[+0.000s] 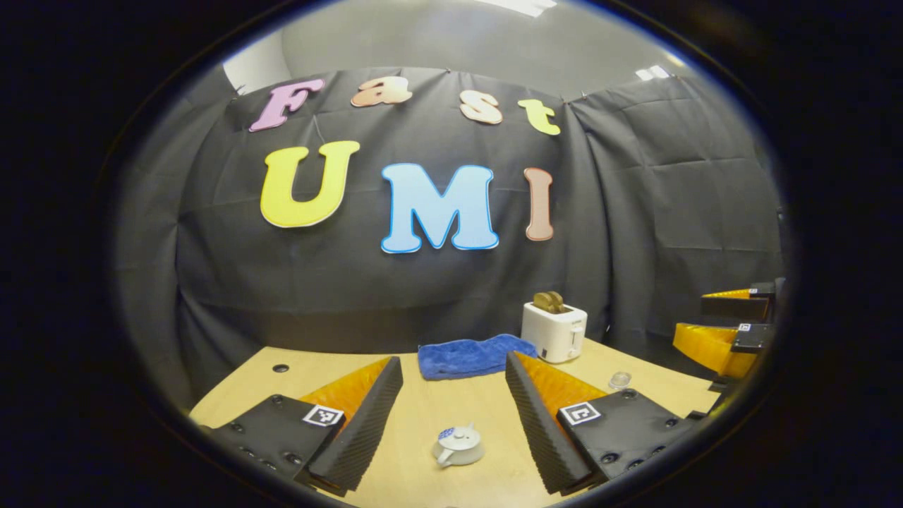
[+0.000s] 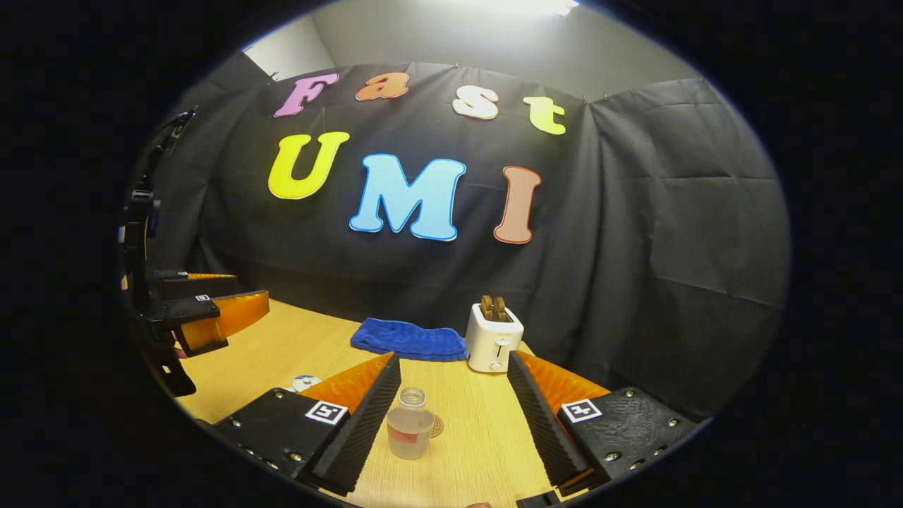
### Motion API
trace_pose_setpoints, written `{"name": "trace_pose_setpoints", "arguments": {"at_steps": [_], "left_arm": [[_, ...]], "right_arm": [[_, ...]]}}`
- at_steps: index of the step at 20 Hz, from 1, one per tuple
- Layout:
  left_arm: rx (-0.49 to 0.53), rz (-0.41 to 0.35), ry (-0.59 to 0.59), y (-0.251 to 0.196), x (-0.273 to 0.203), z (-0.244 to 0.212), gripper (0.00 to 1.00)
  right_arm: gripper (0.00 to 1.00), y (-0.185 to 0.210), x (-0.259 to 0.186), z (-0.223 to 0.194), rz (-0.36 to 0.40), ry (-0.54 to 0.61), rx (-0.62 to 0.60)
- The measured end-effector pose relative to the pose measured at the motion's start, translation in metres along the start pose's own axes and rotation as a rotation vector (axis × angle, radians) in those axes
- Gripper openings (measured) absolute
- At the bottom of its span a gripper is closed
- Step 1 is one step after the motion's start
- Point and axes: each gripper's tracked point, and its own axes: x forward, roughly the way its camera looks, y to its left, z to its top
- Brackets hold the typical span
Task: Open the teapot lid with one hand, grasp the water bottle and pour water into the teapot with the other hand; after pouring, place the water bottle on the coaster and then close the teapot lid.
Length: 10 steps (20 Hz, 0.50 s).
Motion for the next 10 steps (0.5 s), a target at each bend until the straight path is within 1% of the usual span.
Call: {"name": "trace_pose_setpoints", "arguments": {"at_steps": [6, 10], "left_arm": [[-0.012, 0.009, 0.008, 0.004, 0.000, -0.003, 0.96], [-0.028, 0.010, 0.039, 0.004, 0.004, -0.018, 0.96]], "right_arm": [[0.94, 0.000, 0.001, -0.005, 0.007, 0.008, 0.003], [0.94, 0.002, 0.002, -0.014, 0.019, 0.026, -0.001]]}}
